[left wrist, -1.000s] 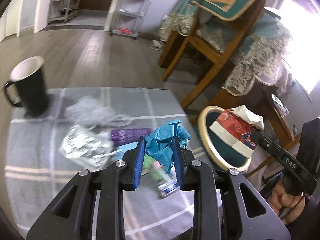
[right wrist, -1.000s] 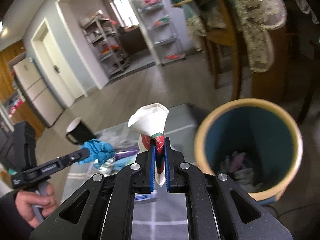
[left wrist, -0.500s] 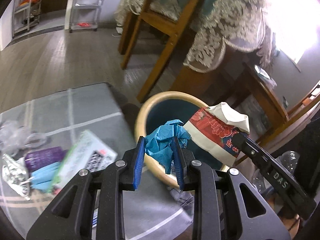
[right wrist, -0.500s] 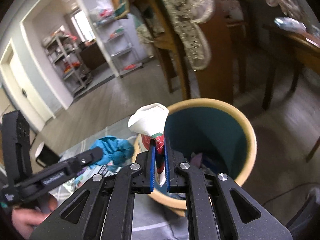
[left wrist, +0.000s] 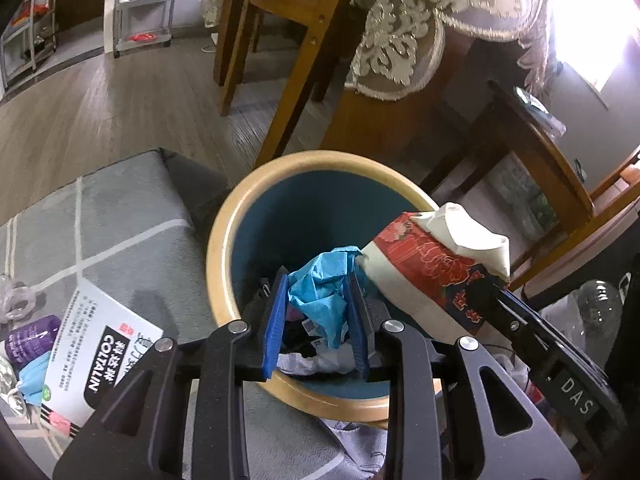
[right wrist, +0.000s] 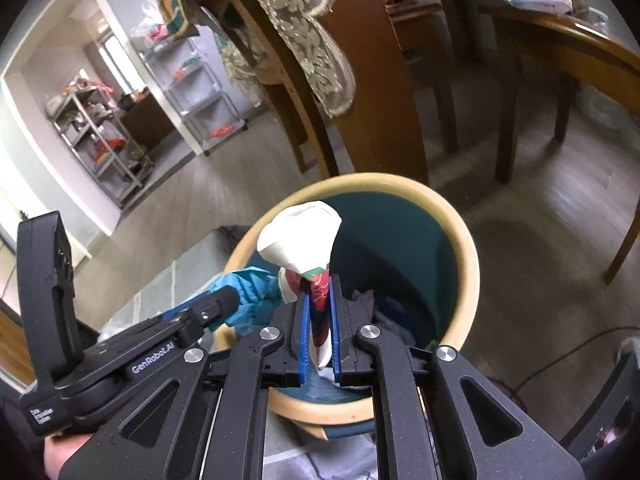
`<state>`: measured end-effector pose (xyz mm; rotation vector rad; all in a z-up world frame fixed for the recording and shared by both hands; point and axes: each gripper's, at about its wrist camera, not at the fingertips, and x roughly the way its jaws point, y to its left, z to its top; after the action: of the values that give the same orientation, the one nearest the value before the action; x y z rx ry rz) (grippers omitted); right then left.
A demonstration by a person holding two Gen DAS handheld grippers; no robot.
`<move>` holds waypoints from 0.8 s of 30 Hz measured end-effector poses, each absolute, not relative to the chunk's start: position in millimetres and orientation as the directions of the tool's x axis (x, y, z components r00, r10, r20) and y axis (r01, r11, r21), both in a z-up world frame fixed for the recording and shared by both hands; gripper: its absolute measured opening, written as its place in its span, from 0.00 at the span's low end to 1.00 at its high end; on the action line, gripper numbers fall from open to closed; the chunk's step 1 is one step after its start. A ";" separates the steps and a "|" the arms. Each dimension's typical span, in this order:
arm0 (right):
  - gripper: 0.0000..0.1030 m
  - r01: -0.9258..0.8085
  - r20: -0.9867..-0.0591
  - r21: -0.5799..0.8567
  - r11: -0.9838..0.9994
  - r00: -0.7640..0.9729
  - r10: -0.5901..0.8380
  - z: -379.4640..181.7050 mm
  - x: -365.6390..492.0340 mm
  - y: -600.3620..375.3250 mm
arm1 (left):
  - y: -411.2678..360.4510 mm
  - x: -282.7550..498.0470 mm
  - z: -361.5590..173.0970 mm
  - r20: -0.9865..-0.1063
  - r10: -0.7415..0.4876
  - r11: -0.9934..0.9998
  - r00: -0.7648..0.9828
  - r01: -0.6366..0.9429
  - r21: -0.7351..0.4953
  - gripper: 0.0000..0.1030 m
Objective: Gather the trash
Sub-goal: 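Carry the blue glove and paper cup over the bin and open both tools, then move both open tools back over the table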
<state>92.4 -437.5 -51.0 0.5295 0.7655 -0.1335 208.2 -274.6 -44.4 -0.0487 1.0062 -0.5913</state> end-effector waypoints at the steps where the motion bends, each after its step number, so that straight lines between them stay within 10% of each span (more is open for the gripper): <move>1: 0.10 0.306 -0.695 0.406 0.861 0.716 0.073 -51.8 92.6 -437.2 | -275.1 208.4 -45.3 -0.781 -0.487 0.843 0.390 0.445 -0.303 0.29; 24: 0.49 0.232 -0.667 0.423 0.876 0.734 0.127 -47.5 93.4 -412.4 | -152.5 184.7 -15.2 -0.736 -0.444 0.889 0.511 0.354 -0.291 0.71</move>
<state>93.4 -412.4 -47.5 0.5124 0.7526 -0.0604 184.7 -152.5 -15.2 -0.1076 0.9158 -0.4818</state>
